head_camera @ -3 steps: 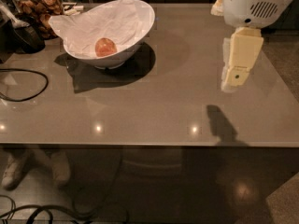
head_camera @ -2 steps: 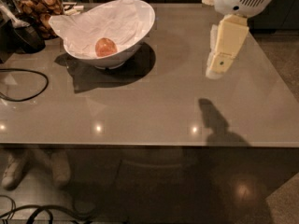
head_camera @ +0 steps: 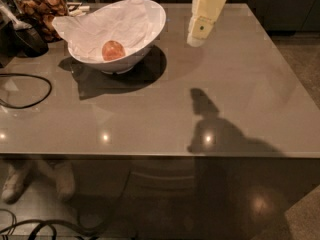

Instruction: Pick apple from white bowl

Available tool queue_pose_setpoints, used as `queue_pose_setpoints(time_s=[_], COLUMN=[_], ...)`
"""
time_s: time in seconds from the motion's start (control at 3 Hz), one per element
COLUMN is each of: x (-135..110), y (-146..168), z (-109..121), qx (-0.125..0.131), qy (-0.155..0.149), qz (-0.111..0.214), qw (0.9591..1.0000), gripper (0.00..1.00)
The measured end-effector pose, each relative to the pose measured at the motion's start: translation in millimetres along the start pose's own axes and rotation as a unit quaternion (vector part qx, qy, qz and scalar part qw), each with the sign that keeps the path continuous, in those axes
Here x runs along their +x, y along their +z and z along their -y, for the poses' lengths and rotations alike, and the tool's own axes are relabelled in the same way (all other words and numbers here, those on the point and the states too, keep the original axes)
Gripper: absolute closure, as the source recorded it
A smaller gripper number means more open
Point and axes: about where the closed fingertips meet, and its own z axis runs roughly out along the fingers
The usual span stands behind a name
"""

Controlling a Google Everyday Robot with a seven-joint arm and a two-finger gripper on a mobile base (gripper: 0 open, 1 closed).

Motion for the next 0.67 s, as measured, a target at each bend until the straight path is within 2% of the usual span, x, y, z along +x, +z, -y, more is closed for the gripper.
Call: queue_pose_setpoints(time_s=[0.33,0.67], x=[-16,-35], y=[13,41], z=[10,28], qx=[0.003,-0.015], qy=[-0.01,-0.023], qz=[0.02,0.015], qw=[0.9997,0.9995], gripper=[0.0,0.0])
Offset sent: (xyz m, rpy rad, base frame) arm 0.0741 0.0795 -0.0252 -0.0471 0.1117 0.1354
